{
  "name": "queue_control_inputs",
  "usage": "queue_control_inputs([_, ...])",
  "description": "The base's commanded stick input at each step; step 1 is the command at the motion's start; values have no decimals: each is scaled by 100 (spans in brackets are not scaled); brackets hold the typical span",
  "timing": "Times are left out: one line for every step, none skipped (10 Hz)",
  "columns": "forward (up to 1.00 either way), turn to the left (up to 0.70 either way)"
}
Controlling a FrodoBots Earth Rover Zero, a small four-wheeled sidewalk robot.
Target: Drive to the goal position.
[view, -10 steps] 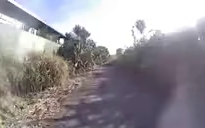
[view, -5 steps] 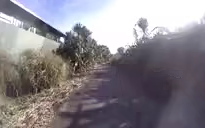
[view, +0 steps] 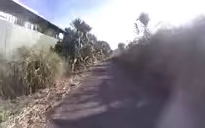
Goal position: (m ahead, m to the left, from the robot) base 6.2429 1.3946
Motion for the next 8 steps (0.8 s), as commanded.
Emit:
queue_control_inputs([45,-27])
queue_control_inputs([45,-27])
queue_control_inputs([45,-27])
queue_control_inputs([45,-27])
queue_control_inputs([45,-27])
queue_control_inputs([45,-27])
queue_control_inputs([45,-27])
queue_control_inputs([45,-27])
